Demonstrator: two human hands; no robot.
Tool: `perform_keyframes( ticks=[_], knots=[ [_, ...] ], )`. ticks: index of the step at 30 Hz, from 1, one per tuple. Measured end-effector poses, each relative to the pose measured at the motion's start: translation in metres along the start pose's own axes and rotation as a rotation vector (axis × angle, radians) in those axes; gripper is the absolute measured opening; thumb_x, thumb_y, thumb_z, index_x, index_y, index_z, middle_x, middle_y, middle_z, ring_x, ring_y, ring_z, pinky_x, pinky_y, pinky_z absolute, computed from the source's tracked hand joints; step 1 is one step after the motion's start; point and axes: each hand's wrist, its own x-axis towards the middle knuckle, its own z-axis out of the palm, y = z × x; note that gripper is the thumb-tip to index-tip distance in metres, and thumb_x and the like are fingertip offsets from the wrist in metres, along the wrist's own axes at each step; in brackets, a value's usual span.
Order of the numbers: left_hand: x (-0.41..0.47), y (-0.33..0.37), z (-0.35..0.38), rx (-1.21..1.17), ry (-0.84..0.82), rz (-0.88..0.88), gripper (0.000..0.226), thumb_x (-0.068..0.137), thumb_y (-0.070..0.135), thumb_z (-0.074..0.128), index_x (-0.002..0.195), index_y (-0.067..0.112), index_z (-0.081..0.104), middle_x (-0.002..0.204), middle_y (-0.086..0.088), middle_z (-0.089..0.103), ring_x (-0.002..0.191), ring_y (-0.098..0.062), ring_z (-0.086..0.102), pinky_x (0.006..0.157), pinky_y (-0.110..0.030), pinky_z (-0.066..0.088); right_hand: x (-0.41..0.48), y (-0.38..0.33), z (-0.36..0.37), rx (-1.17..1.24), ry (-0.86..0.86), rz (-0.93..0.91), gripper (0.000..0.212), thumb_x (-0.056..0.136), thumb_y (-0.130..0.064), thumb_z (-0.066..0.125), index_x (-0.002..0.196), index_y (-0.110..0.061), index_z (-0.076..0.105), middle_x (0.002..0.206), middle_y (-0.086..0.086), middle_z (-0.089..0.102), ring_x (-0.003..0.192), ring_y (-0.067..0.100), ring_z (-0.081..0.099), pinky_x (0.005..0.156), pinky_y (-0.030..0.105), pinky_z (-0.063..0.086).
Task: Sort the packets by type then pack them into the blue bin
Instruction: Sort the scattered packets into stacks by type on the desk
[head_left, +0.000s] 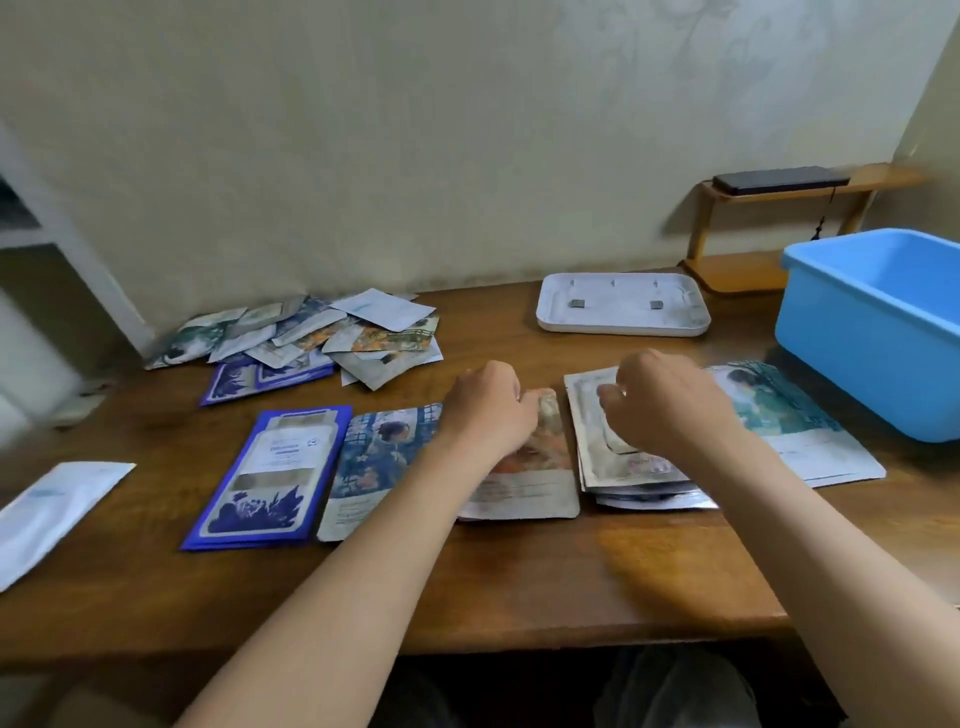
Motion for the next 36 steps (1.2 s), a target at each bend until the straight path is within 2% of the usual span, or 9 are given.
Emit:
perform_keyframes(
  ticks=[2,6,13,16,18,22,26,33,36],
  knots=[
    [-0.005,-0.027,-0.023,-0.004,0.039,-0.029,0.019,0.100,0.032,0.058,0.095,0.017,0.068,0.093,-0.001,0.067,0.087,-0.021,0.063,0.068,-0.033,0.051,0.000,-0.038,0.009,0.125,-0.085,-0.082,0.032,0.093,-0.031,0.059,0.087,-0.002,0.070,0.080,0.017,0.072,0.067,0.029,0.065,0.058,0.043,0.056],
    [-0.024,-0.099,-0.074,-0.047,0.130,-0.143,0.018,0.101,0.029,0.059,0.093,0.015,0.067,0.093,-0.003,0.067,0.088,-0.020,0.064,0.078,-0.038,0.057,-0.009,-0.128,0.039,0.416,-0.313,-0.156,0.023,0.098,-0.025,0.061,0.087,-0.008,0.072,0.076,0.011,0.074,0.061,0.022,0.071,0.051,0.033,0.057],
    [-0.070,-0.249,-0.156,-0.046,0.308,-0.406,0.018,0.099,0.028,0.057,0.089,0.016,0.066,0.089,-0.001,0.067,0.086,-0.021,0.064,0.068,-0.034,0.050,-0.040,-0.292,0.110,0.676,-0.479,-0.231,0.015,0.092,-0.010,0.059,0.089,0.000,0.069,0.082,0.019,0.074,0.069,0.030,0.074,0.067,0.046,0.064],
    [-0.091,-0.310,-0.182,0.046,0.368,-0.529,0.017,0.101,0.025,0.053,0.104,0.015,0.066,0.107,-0.004,0.069,0.101,-0.026,0.063,0.076,-0.034,0.049,-0.054,-0.348,0.132,0.875,-0.643,-0.148,0.010,0.094,0.001,0.056,0.091,0.009,0.061,0.082,0.023,0.059,0.072,0.033,0.061,0.061,0.036,0.059],
    [-0.105,-0.348,-0.194,0.140,0.407,-0.604,0.027,0.103,0.027,0.051,0.122,0.013,0.064,0.125,-0.008,0.065,0.116,-0.029,0.061,0.090,-0.038,0.054,-0.062,-0.378,0.142,1.039,-0.799,-0.036,0.008,0.097,0.005,0.053,0.089,0.006,0.056,0.089,0.021,0.055,0.082,0.033,0.057,0.067,0.037,0.057],
    [-0.121,-0.402,-0.202,0.194,0.335,-0.727,0.041,0.102,0.036,0.052,0.139,0.017,0.051,0.139,-0.008,0.057,0.126,-0.030,0.056,0.100,-0.044,0.053,-0.068,-0.414,0.161,1.196,-0.984,0.225,0.005,0.099,0.004,0.051,0.103,0.006,0.054,0.115,0.031,0.060,0.100,0.041,0.066,0.087,0.050,0.058],
    [-0.118,-0.421,-0.199,0.247,0.295,-0.706,0.036,0.102,0.043,0.052,0.127,0.018,0.055,0.133,-0.008,0.062,0.118,-0.030,0.058,0.098,-0.043,0.053,-0.068,-0.429,0.165,1.252,-1.052,0.389,0.007,0.099,0.004,0.048,0.093,0.001,0.049,0.123,0.033,0.059,0.116,0.045,0.062,0.102,0.054,0.052],
    [-0.100,-0.409,-0.185,0.209,0.315,-0.651,0.048,0.100,0.043,0.058,0.140,0.018,0.052,0.138,-0.008,0.055,0.126,-0.029,0.052,0.096,-0.038,0.050,-0.071,-0.435,0.163,1.275,-1.006,0.440,0.015,0.099,0.002,0.047,0.109,-0.009,0.043,0.125,0.033,0.059,0.110,0.044,0.064,0.099,0.053,0.054],
    [-0.096,-0.401,-0.186,0.061,0.359,-0.672,0.041,0.100,0.029,0.062,0.138,0.019,0.052,0.140,-0.009,0.055,0.126,-0.028,0.055,0.098,-0.037,0.054,-0.072,-0.430,0.158,1.260,-0.975,0.448,0.010,0.100,0.002,0.047,0.093,-0.004,0.043,0.125,0.031,0.059,0.110,0.042,0.064,0.095,0.051,0.057]
  ],
)
